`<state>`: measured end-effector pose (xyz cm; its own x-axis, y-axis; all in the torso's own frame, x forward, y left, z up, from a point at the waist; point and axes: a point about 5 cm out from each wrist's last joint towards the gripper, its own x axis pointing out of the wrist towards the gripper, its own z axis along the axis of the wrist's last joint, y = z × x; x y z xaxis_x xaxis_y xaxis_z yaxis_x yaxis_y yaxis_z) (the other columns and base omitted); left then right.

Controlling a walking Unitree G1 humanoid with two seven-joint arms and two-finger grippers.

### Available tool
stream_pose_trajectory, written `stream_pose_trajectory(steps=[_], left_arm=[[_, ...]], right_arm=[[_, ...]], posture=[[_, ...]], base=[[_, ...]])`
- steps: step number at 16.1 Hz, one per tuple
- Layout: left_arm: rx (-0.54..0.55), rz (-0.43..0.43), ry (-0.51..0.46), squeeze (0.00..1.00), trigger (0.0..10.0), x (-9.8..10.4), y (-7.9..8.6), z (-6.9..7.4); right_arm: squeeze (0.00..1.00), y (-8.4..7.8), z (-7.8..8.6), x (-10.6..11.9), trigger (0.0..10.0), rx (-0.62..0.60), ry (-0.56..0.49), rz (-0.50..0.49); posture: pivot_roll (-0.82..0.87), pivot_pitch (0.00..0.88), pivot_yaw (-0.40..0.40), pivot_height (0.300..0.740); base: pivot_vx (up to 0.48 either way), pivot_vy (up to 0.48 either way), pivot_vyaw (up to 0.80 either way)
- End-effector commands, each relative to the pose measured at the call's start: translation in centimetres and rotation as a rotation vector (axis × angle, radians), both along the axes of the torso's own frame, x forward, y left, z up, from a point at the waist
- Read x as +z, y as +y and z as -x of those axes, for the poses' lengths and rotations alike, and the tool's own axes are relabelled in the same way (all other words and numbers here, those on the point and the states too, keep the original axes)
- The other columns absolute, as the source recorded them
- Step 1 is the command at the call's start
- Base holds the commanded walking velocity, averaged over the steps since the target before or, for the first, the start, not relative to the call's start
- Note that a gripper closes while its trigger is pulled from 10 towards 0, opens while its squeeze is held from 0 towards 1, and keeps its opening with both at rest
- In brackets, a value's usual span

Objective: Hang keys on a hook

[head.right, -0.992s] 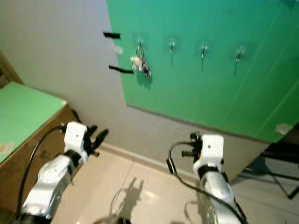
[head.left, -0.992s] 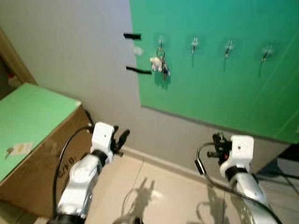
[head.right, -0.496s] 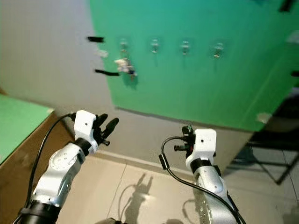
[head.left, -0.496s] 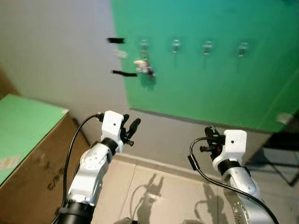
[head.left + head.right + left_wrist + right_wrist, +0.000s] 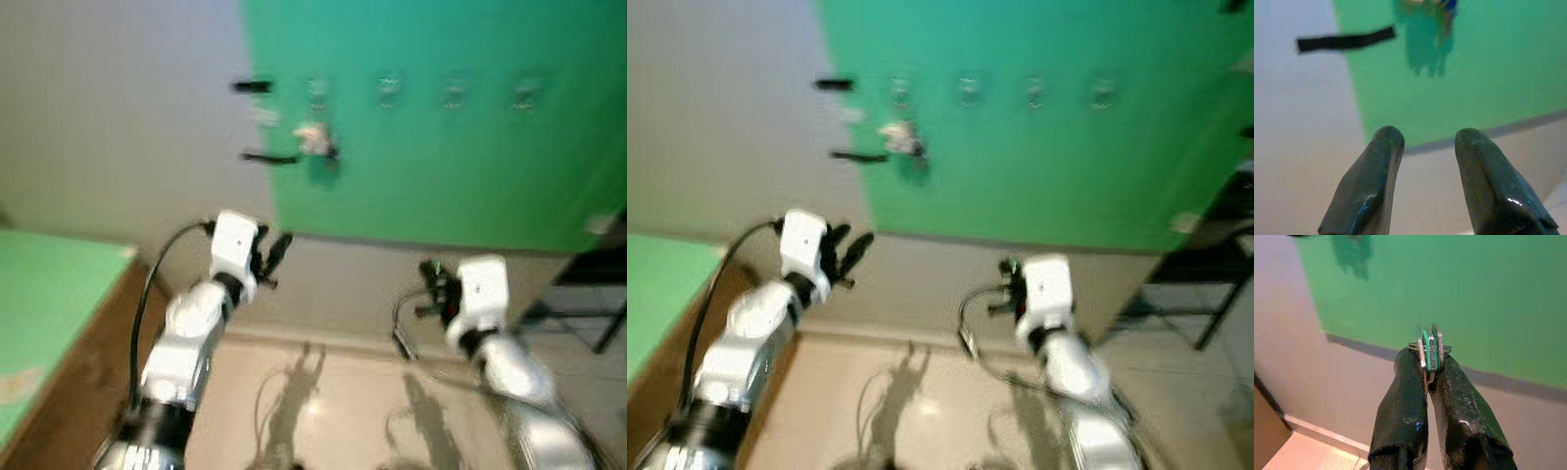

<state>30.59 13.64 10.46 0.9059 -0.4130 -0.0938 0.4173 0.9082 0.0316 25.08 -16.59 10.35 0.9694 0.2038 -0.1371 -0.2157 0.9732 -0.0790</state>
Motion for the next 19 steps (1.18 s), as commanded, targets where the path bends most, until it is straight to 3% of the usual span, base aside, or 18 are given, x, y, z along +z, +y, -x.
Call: stream_pose_trajectory(steps=[1,3,5,6,10,13,15,16,19], left_arm=[[-0.053,-0.013,0.018,0.0,10.0,0.1,-0.5,-0.4],[-0.14,-0.016,0.026,0.0,10.0,0.6,-1.1,-0.8],[-0.233,-0.034,-0.002,0.0,10.0,2.1,-1.6,-1.5],[-0.248,-0.031,-0.015,0.0,10.0,2.7,-1.6,-1.7],[-0.264,-0.027,-0.022,0.0,10.0,3.0,-1.9,-1.9],[-0.329,-0.041,-0.018,0.0,10.0,2.9,-2.6,-1.8],[-0.466,-0.066,-0.015,0.0,10.0,3.7,-2.6,-1.7],[-0.587,-0.093,-0.02,0.0,10.0,4.9,-2.4,-1.7],[-0.709,-0.128,-0.043,0.0,10.0,7.0,-1.9,-2.2]], right_arm=[[0.0,-0.7,-0.4,1.1,0.0,0.012,-0.022,0.022],[0.0,-1.0,-1.1,2.3,0.0,0.044,-0.032,-0.013],[0.0,-0.4,-1.9,4.8,0.0,0.118,0.014,-0.359],[0.0,0.0,-1.8,5.7,0.0,0.185,0.013,-0.43],[0.0,0.1,-1.9,6.0,0.0,0.227,0.014,-0.414],[0.0,0.1,-1.5,5.6,0.0,0.252,0.072,-0.412],[0.0,-0.2,-1.1,5.6,0.0,0.35,0.15,-0.393],[0.0,-0.5,-0.9,5.8,0.0,0.434,0.201,-0.361],[0.0,-1.1,-1.4,7.2,0.0,0.511,0.206,-0.331]], posture=[[-0.19,0.023,0.064,0.722],[-0.18,0.025,0.061,0.722],[-0.19,0.029,0.051,0.722],[-0.19,0.031,0.053,0.722],[-0.2,0.024,0.053,0.722],[-0.2,0.015,0.057,0.722],[-0.2,0.015,0.059,0.722],[-0.21,0.018,0.056,0.722],[-0.21,0.022,0.052,0.722]], base=[[0.0,0.0,0.0],[0.0,0.0,0.0],[0.0,0.0,0.0],[0.0,0.0,0.0],[0.0,0.0,0.0],[0.0,0.0,0.0],[0.0,0.0,0.0],[0.0,0.0,0.0],[0.0,0.0,0.0]])
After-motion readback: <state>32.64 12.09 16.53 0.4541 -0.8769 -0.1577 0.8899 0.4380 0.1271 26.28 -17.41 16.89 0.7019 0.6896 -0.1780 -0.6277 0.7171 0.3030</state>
